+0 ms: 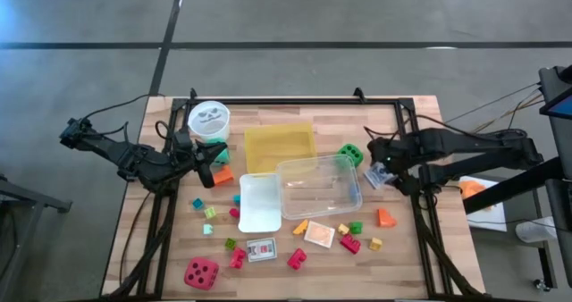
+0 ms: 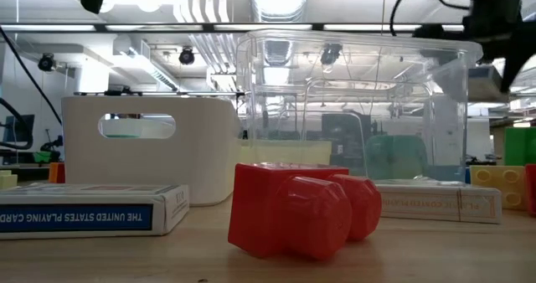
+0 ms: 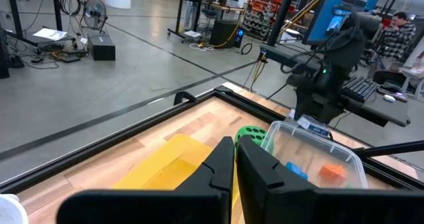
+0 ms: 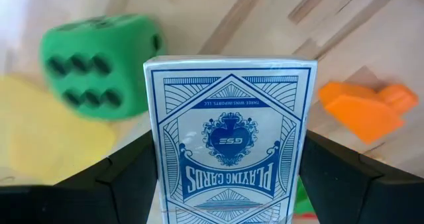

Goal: Pick & Place Toys
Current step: Put the blue game card pack into the transparent bin, then put the green game piece into the yellow bin

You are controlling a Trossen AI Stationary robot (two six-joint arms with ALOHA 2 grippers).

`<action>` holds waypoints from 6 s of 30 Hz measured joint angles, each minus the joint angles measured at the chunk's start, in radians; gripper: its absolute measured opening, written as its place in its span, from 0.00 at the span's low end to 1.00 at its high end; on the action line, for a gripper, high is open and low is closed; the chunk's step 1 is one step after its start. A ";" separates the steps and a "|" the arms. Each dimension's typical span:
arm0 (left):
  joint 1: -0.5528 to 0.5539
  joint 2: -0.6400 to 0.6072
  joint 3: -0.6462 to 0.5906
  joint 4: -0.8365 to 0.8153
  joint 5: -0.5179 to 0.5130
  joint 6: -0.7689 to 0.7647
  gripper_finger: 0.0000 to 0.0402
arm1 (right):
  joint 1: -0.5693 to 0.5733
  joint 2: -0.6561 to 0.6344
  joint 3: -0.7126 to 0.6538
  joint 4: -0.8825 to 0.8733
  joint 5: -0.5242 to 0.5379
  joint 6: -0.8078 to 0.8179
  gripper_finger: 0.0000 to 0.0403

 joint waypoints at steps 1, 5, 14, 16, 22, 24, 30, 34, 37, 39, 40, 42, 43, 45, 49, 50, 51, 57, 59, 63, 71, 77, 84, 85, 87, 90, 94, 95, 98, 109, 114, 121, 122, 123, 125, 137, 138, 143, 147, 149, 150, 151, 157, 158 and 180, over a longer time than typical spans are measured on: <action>0.000 0.000 0.000 0.000 0.000 0.000 0.04 | 0.000 0.000 0.016 -0.003 0.006 -0.010 0.73; 0.000 0.000 0.000 0.000 0.000 0.000 0.04 | 0.000 0.001 0.074 -0.030 0.021 -0.023 0.73; 0.000 0.000 0.000 0.000 0.000 0.000 0.04 | 0.000 0.036 0.153 -0.018 0.039 0.100 0.73; 0.000 0.000 0.000 0.001 0.000 0.000 0.04 | 0.000 0.069 0.179 -0.016 0.036 0.142 0.73; 0.000 0.000 0.000 0.002 0.000 0.000 0.04 | 0.000 0.215 0.289 -0.019 0.011 0.117 0.73; 0.000 0.000 0.000 0.003 0.000 0.000 0.04 | 0.000 0.274 0.336 -0.032 0.007 0.112 0.73; 0.000 0.000 0.000 0.004 0.000 0.000 0.04 | 0.002 0.437 0.493 -0.094 -0.051 0.126 0.73; 0.000 0.000 0.000 0.005 0.000 0.000 0.04 | 0.021 0.546 0.583 -0.129 -0.090 0.200 0.73; 0.000 0.000 0.000 0.006 0.000 0.000 0.04 | 0.037 0.622 0.649 -0.129 -0.097 0.216 0.73; 0.000 0.000 0.000 0.005 0.000 0.000 0.04 | 0.047 0.666 0.691 -0.130 -0.097 0.209 0.73; 0.000 0.000 0.000 0.005 0.000 0.000 0.04 | 0.053 0.686 0.713 -0.133 -0.097 0.201 0.73; 0.000 0.000 0.000 0.005 0.000 0.000 0.04 | 0.065 0.718 0.751 -0.142 -0.097 0.194 0.73; 0.000 0.000 0.000 0.005 0.000 0.000 0.04 | 0.073 0.735 0.768 -0.151 -0.097 0.195 0.73; 0.000 0.000 0.000 0.004 0.000 0.000 0.04 | 0.089 0.766 0.793 -0.155 -0.092 0.195 0.73; 0.000 0.000 0.000 0.004 0.000 0.000 0.04 | 0.109 0.826 0.833 -0.154 -0.089 0.199 0.73; 0.000 0.000 0.000 0.003 0.000 0.000 0.04 | 0.112 0.840 0.842 -0.156 -0.088 0.184 0.73; 0.000 0.000 0.000 0.003 0.000 0.000 0.04 | 0.114 0.849 0.851 -0.161 -0.085 0.152 0.73; 0.000 0.000 0.000 0.003 0.000 0.000 0.04 | 0.112 0.879 0.871 -0.186 -0.059 -0.314 0.73; 0.000 0.000 0.000 0.003 0.000 0.000 0.04 | 0.107 0.877 0.871 -0.184 -0.066 -0.537 0.73; 0.000 0.000 0.000 0.002 0.000 0.000 0.04 | 0.105 0.869 0.871 -0.137 -0.132 -0.721 0.73; 0.000 0.000 0.000 0.003 0.000 -0.019 0.04 | 0.112 0.878 0.857 -0.098 -0.167 -0.774 0.73; 0.000 0.002 0.000 0.003 0.001 -0.019 0.04 | 0.106 0.878 0.807 -0.101 -0.145 -0.752 0.73; 0.000 0.004 0.000 0.003 0.000 -0.018 0.04 | 0.102 0.911 0.797 -0.088 -0.137 -0.782 0.73; 0.000 0.004 0.000 0.003 0.001 -0.019 0.04 | 0.103 0.918 0.797 -0.088 -0.137 -0.784 0.73; 0.000 0.004 0.000 0.003 0.000 -0.019 0.04 | 0.103 0.935 0.797 -0.085 -0.137 -0.784 0.73; 0.000 0.004 0.000 0.003 0.000 -0.019 0.04 | 0.102 0.966 0.797 -0.077 -0.137 -0.813 0.73; 0.000 0.004 0.000 0.003 0.000 -0.018 0.04 | 0.101 1.015 0.809 -0.065 -0.138 -0.836 0.73; 0.000 0.004 0.000 0.003 0.000 -0.018 0.04 | 0.101 1.027 0.815 -0.060 -0.138 -0.836 0.73; 0.000 0.004 0.000 0.003 0.000 -0.018 0.04 | 0.100 1.069 0.833 -0.060 -0.138 -0.840 0.73; 0.000 0.005 0.000 0.003 0.000 -0.018 0.04 | 0.100 1.156 0.866 -0.065 -0.138 -0.828 0.73; 0.000 0.005 0.000 0.003 0.000 -0.017 0.04 | 0.102 1.155 0.862 -0.069 -0.137 -0.806 0.73; 0.000 0.005 0.000 0.003 0.000 -0.015 0.04 | 0.106 1.158 0.859 -0.067 -0.115 -0.799 0.73; 0.000 0.005 0.000 0.003 0.000 -0.015 0.04 | 0.107 1.158 0.855 -0.065 -0.104 -0.788 0.73; 0.000 0.005 0.000 0.003 0.000 -0.015 0.04 | 0.108 1.158 0.851 -0.065 -0.093 -0.775 0.73; 0.000 0.005 0.000 0.003 0.000 -0.015 0.04 | 0.112 1.158 0.841 -0.065 -0.074 -0.765 0.73; 0.000 0.005 0.000 0.002 0.000 -0.015 0.04 | 0.119 1.158 0.791 0.015 -0.063 -0.787 0.73; 0.000 0.005 0.000 0.002 0.000 -0.015 0.04 | 0.119 1.158 0.789 0.022 -0.063 -0.787 0.73; 0.000 0.005 0.000 0.002 0.000 -0.015 0.04 | 0.120 1.158 0.762 0.051 -0.063 -0.787 0.73; 0.000 0.005 0.000 0.002 0.000 -0.015 0.04 | 0.121 1.158 0.748 0.065 -0.063 -0.801 0.73; 0.000 0.005 0.000 0.002 0.000 -0.015 0.04 | 0.121 1.158 0.747 0.067 -0.063 -0.802 0.73; 0.000 0.005 0.000 0.002 0.000 -0.015 0.04 | 0.121 1.158 0.747 0.067 -0.063 -0.802 0.73; 0.000 0.005 0.000 0.002 0.000 -0.016 0.04 | 0.121 1.158 0.747 0.068 -0.063 -0.802 0.73; 0.000 0.005 0.000 0.003 0.000 -0.018 0.04 | 0.121 1.158 0.747 0.070 -0.063 -0.802 0.73; 0.000 0.005 0.000 0.002 0.000 -0.018 0.04 | 0.121 1.158 0.747 0.071 -0.063 -0.802 0.73; 0.000 0.005 0.000 0.002 0.000 -0.018 0.04 | 0.120 1.158 0.747 0.078 -0.062 -0.760 0.94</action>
